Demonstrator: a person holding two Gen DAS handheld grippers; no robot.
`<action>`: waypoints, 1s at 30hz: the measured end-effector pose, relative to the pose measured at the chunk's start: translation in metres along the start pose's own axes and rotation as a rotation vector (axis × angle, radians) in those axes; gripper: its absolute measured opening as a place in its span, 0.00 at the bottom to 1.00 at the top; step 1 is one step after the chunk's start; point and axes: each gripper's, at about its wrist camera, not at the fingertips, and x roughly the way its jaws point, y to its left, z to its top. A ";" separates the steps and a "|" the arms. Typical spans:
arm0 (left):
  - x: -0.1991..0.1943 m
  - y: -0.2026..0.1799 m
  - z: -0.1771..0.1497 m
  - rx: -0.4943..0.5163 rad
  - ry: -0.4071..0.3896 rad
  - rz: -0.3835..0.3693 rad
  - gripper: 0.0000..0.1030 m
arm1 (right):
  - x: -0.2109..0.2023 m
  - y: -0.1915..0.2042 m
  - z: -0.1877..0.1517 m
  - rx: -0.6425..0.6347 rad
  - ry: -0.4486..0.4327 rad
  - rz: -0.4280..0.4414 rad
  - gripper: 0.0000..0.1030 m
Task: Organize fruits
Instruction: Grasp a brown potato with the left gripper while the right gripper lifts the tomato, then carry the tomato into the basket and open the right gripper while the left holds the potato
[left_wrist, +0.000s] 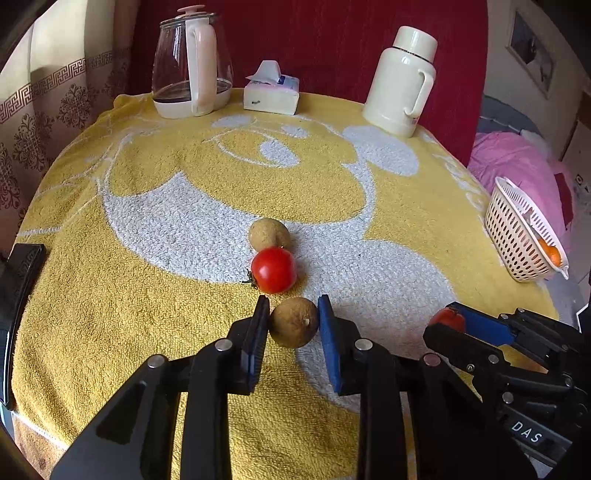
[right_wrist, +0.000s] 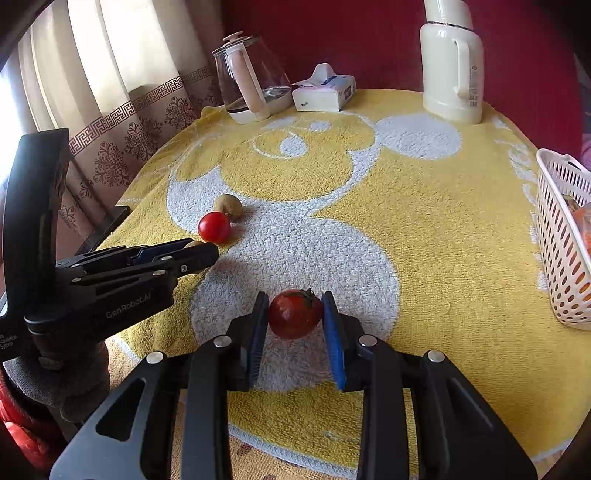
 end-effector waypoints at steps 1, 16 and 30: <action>-0.001 0.000 0.000 -0.001 -0.004 0.001 0.26 | -0.001 0.000 0.000 0.001 -0.003 0.000 0.29; -0.014 -0.008 -0.001 0.018 -0.041 0.004 0.26 | -0.035 -0.029 0.011 0.085 -0.092 -0.006 0.29; -0.015 -0.012 -0.001 0.034 -0.041 -0.002 0.26 | -0.098 -0.100 0.015 0.236 -0.235 -0.126 0.29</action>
